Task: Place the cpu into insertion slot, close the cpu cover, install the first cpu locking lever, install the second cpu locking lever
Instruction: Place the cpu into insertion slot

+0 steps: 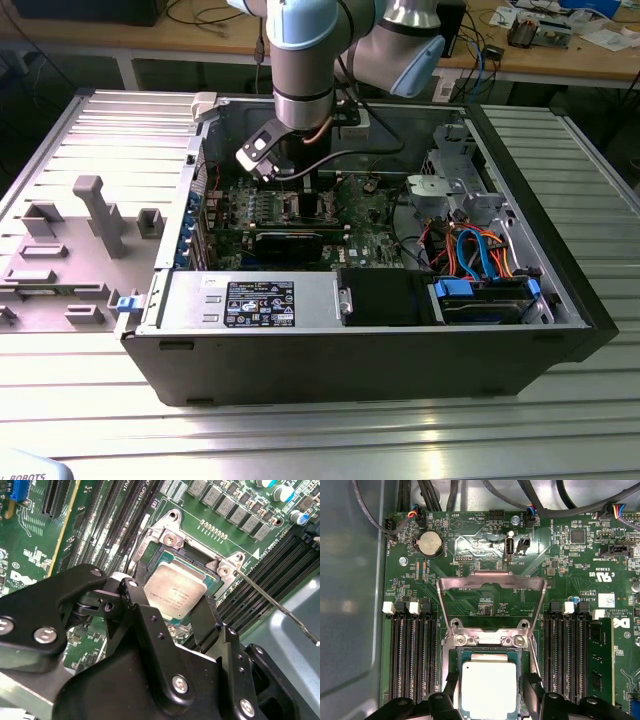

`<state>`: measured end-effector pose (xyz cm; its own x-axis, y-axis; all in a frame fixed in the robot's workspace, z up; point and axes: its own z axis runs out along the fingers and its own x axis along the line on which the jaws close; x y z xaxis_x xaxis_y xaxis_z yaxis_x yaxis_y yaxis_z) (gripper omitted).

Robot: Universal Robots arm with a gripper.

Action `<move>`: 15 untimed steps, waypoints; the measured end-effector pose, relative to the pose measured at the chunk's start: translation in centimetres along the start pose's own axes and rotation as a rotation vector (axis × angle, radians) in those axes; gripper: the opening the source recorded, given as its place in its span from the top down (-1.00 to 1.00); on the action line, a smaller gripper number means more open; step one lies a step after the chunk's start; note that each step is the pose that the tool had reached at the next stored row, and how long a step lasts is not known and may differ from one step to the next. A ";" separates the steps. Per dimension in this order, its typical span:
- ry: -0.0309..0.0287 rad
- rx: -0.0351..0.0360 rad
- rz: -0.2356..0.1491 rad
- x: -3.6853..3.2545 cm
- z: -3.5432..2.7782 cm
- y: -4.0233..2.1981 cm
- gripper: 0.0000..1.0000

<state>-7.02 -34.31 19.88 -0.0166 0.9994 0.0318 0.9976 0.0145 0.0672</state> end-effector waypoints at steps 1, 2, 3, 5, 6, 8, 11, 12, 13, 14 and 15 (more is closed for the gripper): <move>0.0000 0.0000 0.000 0.00 0.00 0.00 -0.23; 0.0000 0.0000 0.000 0.00 0.00 0.00 -0.23; 0.0000 0.0000 0.000 0.00 0.00 0.00 -0.23; 0.0000 0.0000 0.000 0.00 0.05 0.00 -0.23; 0.0000 0.0000 0.000 0.00 0.05 0.00 -0.23; 0.0001 0.0000 0.000 0.00 0.06 0.00 -0.23; 0.0000 0.0000 0.000 0.00 0.06 0.00 -0.23; 0.0000 0.0000 0.000 0.00 0.06 0.00 -0.23; 0.0000 0.0000 0.000 0.00 0.06 0.00 -0.23; 0.0000 0.0000 0.000 0.00 0.06 0.00 -0.23; 0.0000 0.0000 0.000 0.00 0.06 0.00 -0.23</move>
<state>-7.02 -34.31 19.82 -0.0166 0.9994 0.0317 0.9976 0.0145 0.0672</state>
